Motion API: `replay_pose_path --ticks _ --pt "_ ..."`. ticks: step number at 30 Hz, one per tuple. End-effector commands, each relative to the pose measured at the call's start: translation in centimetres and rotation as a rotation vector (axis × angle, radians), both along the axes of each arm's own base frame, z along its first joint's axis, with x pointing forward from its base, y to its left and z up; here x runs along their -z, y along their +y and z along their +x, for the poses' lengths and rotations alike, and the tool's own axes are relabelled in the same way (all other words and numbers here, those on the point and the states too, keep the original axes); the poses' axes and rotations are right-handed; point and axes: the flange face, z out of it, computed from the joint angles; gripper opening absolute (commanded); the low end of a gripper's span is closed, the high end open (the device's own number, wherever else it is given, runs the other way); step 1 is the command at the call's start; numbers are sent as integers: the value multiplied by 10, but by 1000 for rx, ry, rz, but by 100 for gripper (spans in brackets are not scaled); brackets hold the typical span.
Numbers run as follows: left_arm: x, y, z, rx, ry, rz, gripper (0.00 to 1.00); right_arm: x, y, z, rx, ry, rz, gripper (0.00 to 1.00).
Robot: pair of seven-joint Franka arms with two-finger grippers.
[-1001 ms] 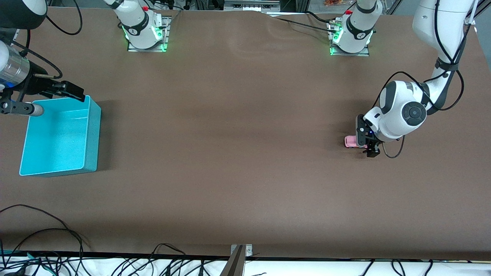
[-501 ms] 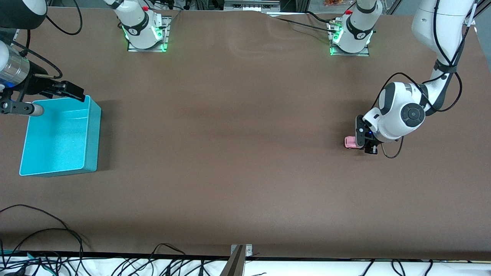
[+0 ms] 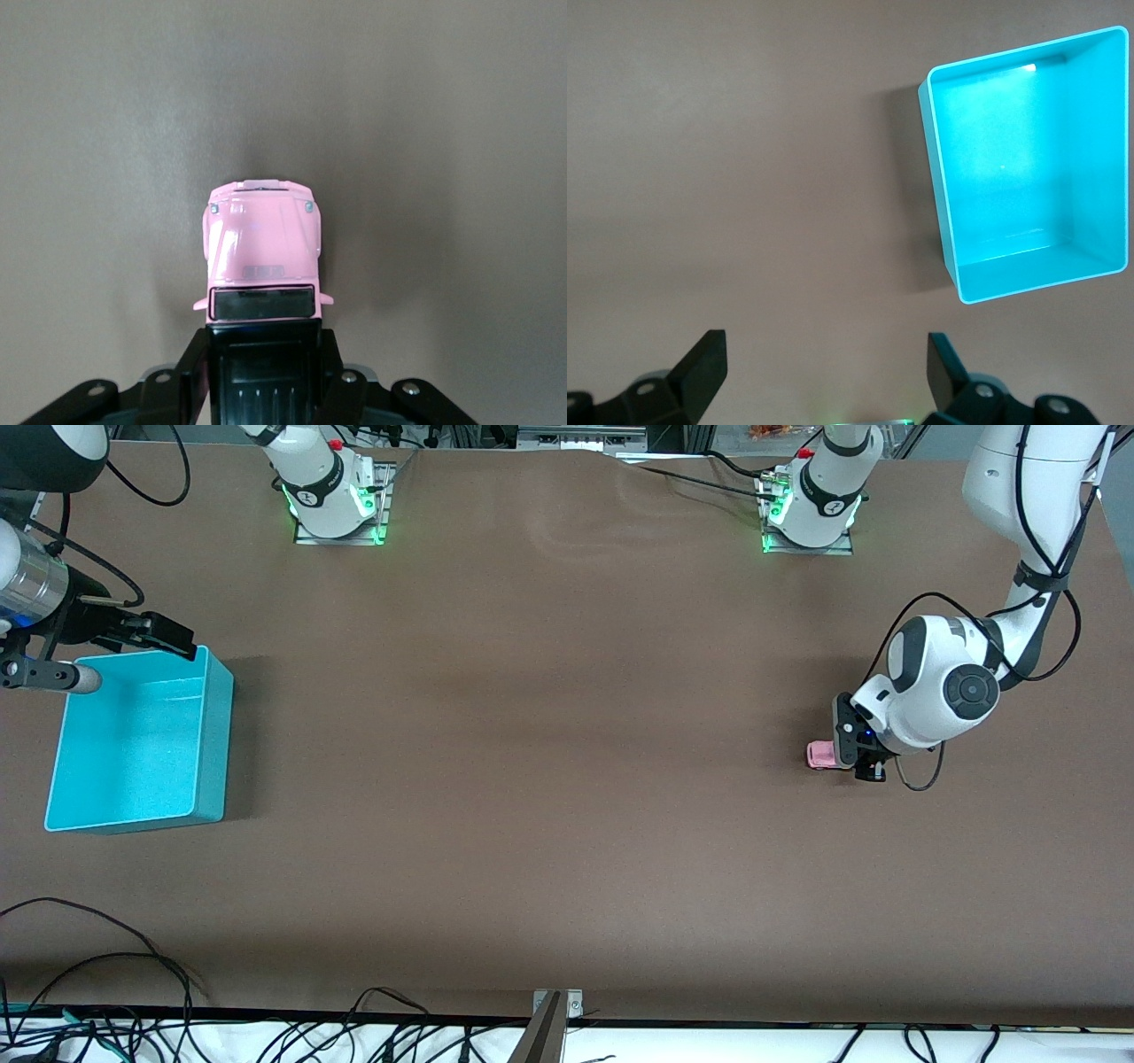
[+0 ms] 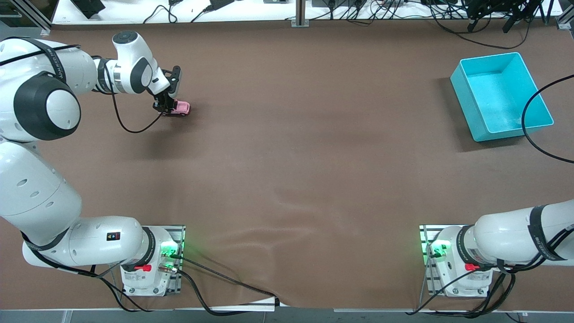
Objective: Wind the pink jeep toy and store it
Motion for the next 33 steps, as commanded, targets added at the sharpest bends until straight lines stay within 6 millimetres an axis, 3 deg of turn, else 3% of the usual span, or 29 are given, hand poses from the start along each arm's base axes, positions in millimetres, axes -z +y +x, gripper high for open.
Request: replay_pose_path --ticks 1,17,28,33 --pt "21 41 -4 7 40 1 5 -7 0 0 -16 -8 -8 100" --pt "29 165 -17 36 37 -27 5 -7 1 0 -17 -7 -8 100" --pt "27 215 -26 32 24 -31 5 -7 0 0 -16 -7 -8 100" --pt "25 224 -28 36 20 -30 5 -7 0 0 -16 -7 -8 100"
